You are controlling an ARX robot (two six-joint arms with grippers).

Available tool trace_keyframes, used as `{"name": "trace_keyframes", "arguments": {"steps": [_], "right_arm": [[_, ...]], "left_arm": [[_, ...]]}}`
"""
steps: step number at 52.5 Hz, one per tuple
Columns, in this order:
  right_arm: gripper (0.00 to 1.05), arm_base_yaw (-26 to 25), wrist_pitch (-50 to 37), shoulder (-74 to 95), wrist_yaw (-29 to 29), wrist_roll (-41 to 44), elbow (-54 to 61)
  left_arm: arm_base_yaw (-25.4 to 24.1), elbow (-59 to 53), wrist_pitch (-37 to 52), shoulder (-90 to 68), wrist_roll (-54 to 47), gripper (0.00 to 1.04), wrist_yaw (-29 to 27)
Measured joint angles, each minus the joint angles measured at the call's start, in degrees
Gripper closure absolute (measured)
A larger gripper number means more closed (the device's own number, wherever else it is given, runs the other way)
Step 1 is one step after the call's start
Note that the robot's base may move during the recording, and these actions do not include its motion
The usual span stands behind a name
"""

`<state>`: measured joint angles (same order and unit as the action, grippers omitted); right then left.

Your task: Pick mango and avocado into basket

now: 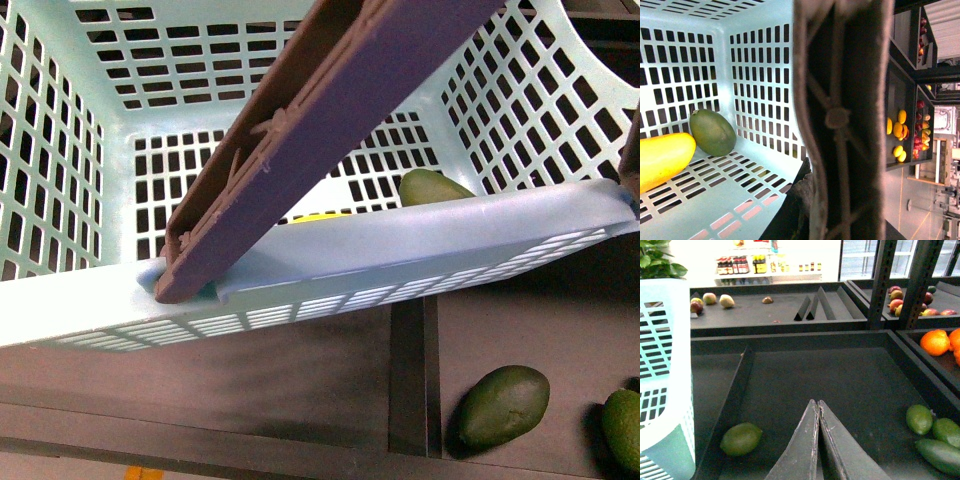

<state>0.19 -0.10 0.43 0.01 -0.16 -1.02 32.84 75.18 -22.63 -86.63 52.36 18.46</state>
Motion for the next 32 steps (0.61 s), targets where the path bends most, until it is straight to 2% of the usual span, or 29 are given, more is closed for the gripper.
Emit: {"name": "trace_keyframes", "arguments": {"steps": [6, 13, 16, 21, 27, 32], "right_arm": [[1.01, 0.0, 0.0, 0.0, 0.0, 0.0, 0.0], [0.74, 0.0, 0.0, 0.0, 0.0, 0.0, 0.0], [0.67, 0.0, 0.0, 0.0, 0.0, 0.0, 0.0], [0.48, 0.0, 0.0, 0.0, 0.0, 0.0, 0.0], [0.33, 0.0, 0.0, 0.0, 0.0, 0.0, 0.0], [0.14, 0.0, 0.0, -0.1, 0.0, 0.0, 0.0]], "left_arm": [[0.0, 0.0, 0.0, 0.0, -0.1, 1.00, 0.0], [0.0, 0.0, 0.0, 0.0, 0.0, 1.00, 0.0], [0.0, 0.0, 0.0, 0.0, 0.0, 1.00, 0.0], [0.0, 0.0, 0.0, 0.0, 0.0, 1.00, 0.0], [0.0, 0.0, 0.0, 0.0, 0.0, 1.00, 0.0], [0.0, 0.0, 0.0, 0.0, 0.0, 1.00, 0.0]]}}
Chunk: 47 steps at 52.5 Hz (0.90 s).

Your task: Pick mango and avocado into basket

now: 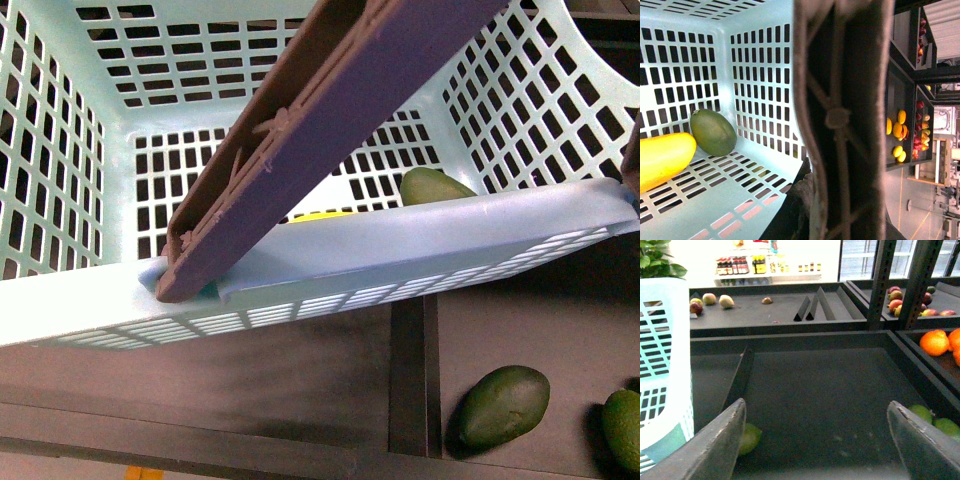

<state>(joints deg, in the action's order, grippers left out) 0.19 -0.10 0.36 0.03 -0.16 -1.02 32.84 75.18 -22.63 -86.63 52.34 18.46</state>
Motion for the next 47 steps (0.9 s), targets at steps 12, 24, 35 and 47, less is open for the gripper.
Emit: {"name": "trace_keyframes", "arguments": {"steps": [12, 24, 35, 47], "right_arm": [[0.09, 0.0, 0.0, 0.0, 0.0, 0.0, 0.0], [0.09, 0.0, 0.0, 0.0, 0.1, 0.0, 0.0], [0.09, 0.0, 0.0, 0.0, 0.1, 0.0, 0.0], [0.09, 0.0, 0.0, 0.0, 0.1, 0.0, 0.0]], "left_arm": [[1.4, -0.7, 3.4, 0.0, 3.8, 1.00, -9.3], [0.0, 3.2, 9.0, -7.8, 24.8, 1.00, -33.4], [-4.0, 13.1, 9.4, -20.8, 29.7, 1.00, -31.1], [-8.8, 26.5, 8.1, -36.0, 36.6, 1.00, -34.0]]}}
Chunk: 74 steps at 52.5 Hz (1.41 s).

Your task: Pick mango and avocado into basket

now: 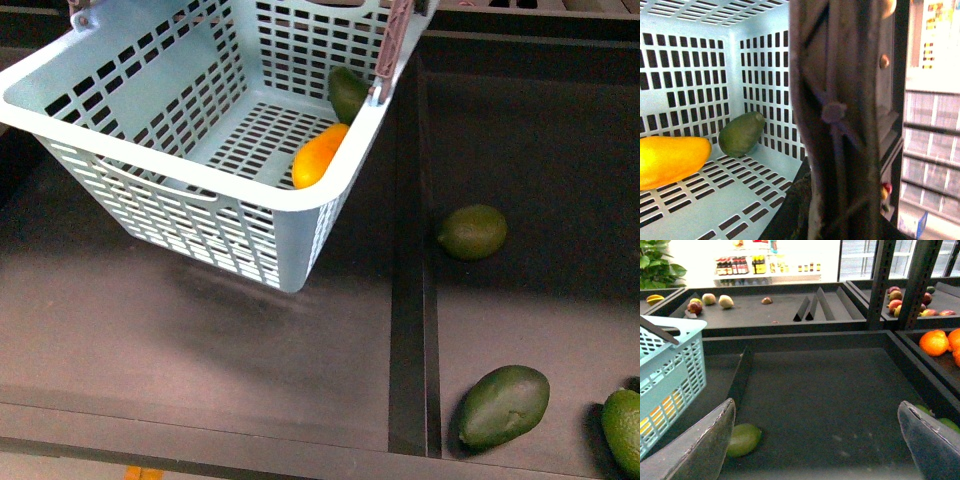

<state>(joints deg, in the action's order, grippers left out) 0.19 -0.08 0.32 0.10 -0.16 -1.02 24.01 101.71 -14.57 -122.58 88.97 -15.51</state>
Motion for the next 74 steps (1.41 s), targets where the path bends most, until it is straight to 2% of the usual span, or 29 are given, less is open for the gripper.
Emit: {"name": "trace_keyframes", "arguments": {"steps": [9, 20, 26, 29, 33, 50, 56, 66, 67, 69, 72, 74], "right_arm": [[0.09, 0.0, 0.0, 0.0, 0.0, 0.0, 0.0], [0.09, 0.0, 0.0, 0.0, 0.0, 0.0, 0.0], [0.09, 0.0, 0.0, 0.0, 0.0, 0.0, 0.0], [0.09, 0.0, 0.0, 0.0, 0.0, 0.0, 0.0], [0.09, 0.0, 0.0, 0.0, 0.0, 0.0, 0.0], [0.09, 0.0, 0.0, 0.0, 0.0, 0.0, 0.0], [0.09, 0.0, 0.0, 0.0, 0.0, 0.0, 0.0], [0.09, 0.0, 0.0, 0.0, 0.0, 0.0, 0.0], [0.09, 0.0, 0.0, 0.0, 0.0, 0.0, 0.0], [0.09, 0.0, 0.0, 0.0, 0.0, 0.0, 0.0], [0.09, 0.0, 0.0, 0.0, 0.0, 0.0, 0.0], [0.09, 0.0, 0.0, 0.0, 0.0, 0.0, 0.0]], "left_arm": [[-2.7, 3.9, 0.2, -6.1, 3.4, 1.00, -4.0], [-3.1, -0.5, 3.9, -6.3, 5.7, 1.00, -3.6], [-3.1, -1.3, 4.2, -6.2, 6.2, 0.82, -2.6], [-3.1, -1.3, 4.0, -5.7, 6.5, 0.69, -2.3], [-3.0, -1.3, 3.1, -5.0, 6.6, 0.60, -2.0], [-3.0, -8.0, -4.3, 5.1, 7.3, 0.07, -3.2], [-3.1, -12.7, -10.0, 13.4, 5.6, 0.08, -6.0], [-3.6, -14.7, -10.6, 17.6, 4.7, 0.08, -6.8], [-3.7, -15.9, -8.2, 17.8, 2.6, 0.10, -6.3], [-4.6, -26.1, 11.7, 20.7, -14.0, 0.21, -2.8], [-5.5, -36.2, 29.4, 23.8, -29.5, 0.31, -1.2], [-7.0, -46.4, 46.0, 27.6, -50.1, 0.42, 0.1]]}}
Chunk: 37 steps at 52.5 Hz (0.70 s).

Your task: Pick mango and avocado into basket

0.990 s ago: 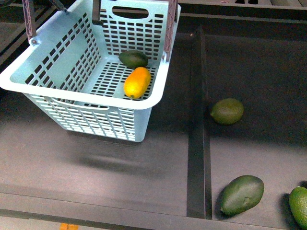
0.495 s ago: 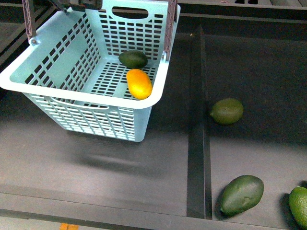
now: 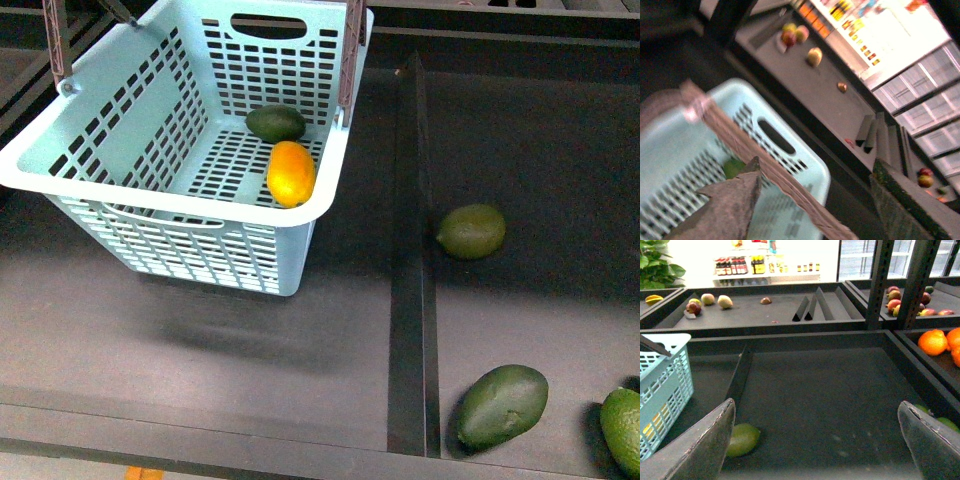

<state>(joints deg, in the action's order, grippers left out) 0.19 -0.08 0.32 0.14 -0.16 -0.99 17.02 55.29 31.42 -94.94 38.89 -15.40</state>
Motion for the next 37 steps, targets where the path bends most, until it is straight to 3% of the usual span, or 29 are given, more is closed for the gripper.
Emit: {"name": "trace_keyframes", "arguments": {"steps": [2, 5, 11, 15, 35, 37], "right_arm": [[0.09, 0.0, 0.0, 0.0, 0.0, 0.0, 0.0], [0.09, 0.0, 0.0, 0.0, 0.0, 0.0, 0.0], [0.09, 0.0, 0.0, 0.0, 0.0, 0.0, 0.0], [0.09, 0.0, 0.0, 0.0, 0.0, 0.0, 0.0], [0.09, 0.0, 0.0, 0.0, 0.0, 0.0, 0.0], [0.09, 0.0, 0.0, 0.0, 0.0, 0.0, 0.0]], "left_arm": [[-1.4, -6.3, 8.5, 3.3, -11.5, 0.51, 0.7], [-3.1, -12.3, 14.5, 7.1, -23.5, 0.62, 1.7], [-5.4, -21.1, 18.2, 12.3, -32.6, 0.82, 3.5], [-6.8, -28.1, 19.7, 16.1, -36.2, 1.01, 5.7], [-12.5, -45.9, 18.3, 35.4, -38.1, 1.02, 11.1], [-14.7, -47.3, 17.0, 37.9, -38.1, 1.02, 14.4]]}}
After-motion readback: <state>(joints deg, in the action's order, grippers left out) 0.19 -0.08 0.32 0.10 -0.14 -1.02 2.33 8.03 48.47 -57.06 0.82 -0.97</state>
